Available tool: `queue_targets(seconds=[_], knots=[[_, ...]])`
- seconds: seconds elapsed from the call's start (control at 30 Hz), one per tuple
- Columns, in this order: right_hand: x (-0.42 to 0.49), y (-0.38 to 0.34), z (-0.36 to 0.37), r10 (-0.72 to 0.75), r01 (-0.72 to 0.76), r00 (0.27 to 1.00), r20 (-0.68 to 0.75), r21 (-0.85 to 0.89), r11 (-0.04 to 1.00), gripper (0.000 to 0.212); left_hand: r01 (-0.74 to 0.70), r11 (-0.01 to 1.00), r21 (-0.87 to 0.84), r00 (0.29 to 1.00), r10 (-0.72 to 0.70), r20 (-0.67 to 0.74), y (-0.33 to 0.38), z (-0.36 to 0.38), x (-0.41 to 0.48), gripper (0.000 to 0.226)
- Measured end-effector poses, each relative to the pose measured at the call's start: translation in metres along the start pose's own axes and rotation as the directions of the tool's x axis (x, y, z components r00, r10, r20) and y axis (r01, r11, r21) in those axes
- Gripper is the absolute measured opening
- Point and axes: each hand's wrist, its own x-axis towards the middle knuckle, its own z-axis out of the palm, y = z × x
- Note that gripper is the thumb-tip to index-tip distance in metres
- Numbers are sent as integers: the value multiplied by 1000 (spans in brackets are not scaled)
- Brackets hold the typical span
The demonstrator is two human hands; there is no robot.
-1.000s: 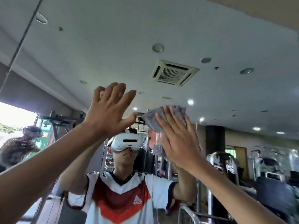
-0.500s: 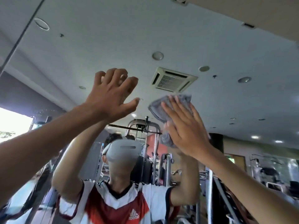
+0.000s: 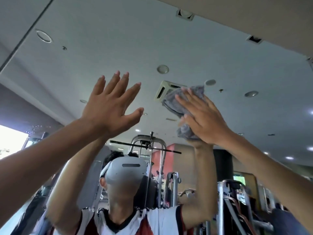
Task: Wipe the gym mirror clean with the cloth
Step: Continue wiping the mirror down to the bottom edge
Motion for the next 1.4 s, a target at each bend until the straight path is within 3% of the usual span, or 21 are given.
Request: queue_targets(seconds=[0.1,0.17,0.23,0.3,0.4,0.47,0.5,0.57,0.67,0.73,0.8,0.87,0.93,0.97,1.07,1.13,1.2,1.3,1.4], knots=[[10,41,-16,261,-259,965,-17,69,963,69,17,1000,-8,1000,-17,-11,4,1,-3,81],[45,52,-23,469,-460,881,-63,118,880,70,22,1000,-11,1000,-22,-22,3,2,-3,79],[84,43,-23,552,-537,823,-135,132,833,61,9,1000,-21,1000,-10,-29,0,2,-3,78],[103,19,-18,519,-508,836,-180,104,855,57,1,1000,-29,999,-2,-38,-2,2,-2,79],[69,-16,-8,205,-204,974,-95,25,979,66,20,999,-38,998,-23,-62,-3,1,-5,84],[25,-17,-3,50,-49,998,-29,47,998,67,31,998,-48,997,-34,-72,-3,0,-10,85],[11,-7,-4,45,-44,998,-32,58,997,67,36,998,-50,996,-40,-74,-3,-1,-12,85],[16,22,-12,182,-175,979,-97,79,981,71,58,997,-51,995,-61,-75,-2,-1,-14,86],[84,43,-23,460,-448,867,-189,108,888,64,121,991,-57,988,-125,-85,-3,-3,-18,88],[127,29,-22,524,-514,816,-246,108,851,57,102,994,-46,991,-105,-82,-9,-3,-22,88],[147,-4,-13,433,-423,873,-227,91,901,53,62,998,-25,995,-63,-83,-17,-3,-27,86],[132,-36,-5,199,-195,964,-175,41,980,52,21,1000,5,997,-21,-73,-26,-5,-32,84],[94,-47,-3,-16,17,994,-106,8,1000,58,-8,1000,26,999,9,-46,-34,-8,-38,83],[75,-41,-2,-43,44,996,-79,3,999,62,-24,999,29,999,25,-35,-38,-9,-41,83],[65,-2,-17,165,-165,984,-64,2,986,62,-45,998,41,998,47,-42,-40,-7,-45,79],[98,11,-26,375,-374,923,-83,24,927,54,-24,999,41,998,26,-59,-42,-4,-48,76],[140,-2,-27,495,-492,862,-108,54,869,53,-30,999,30,998,32,-55,-44,-4,-48,76],[164,-55,-13,439,-438,885,-156,39,898,54,-20,1000,6,999,20,-49,-45,-6,-48,77],[119,-111,5,125,-127,987,-96,-14,992,54,14,1000,2,999,-14,-46,-44,-4,-56,76]])
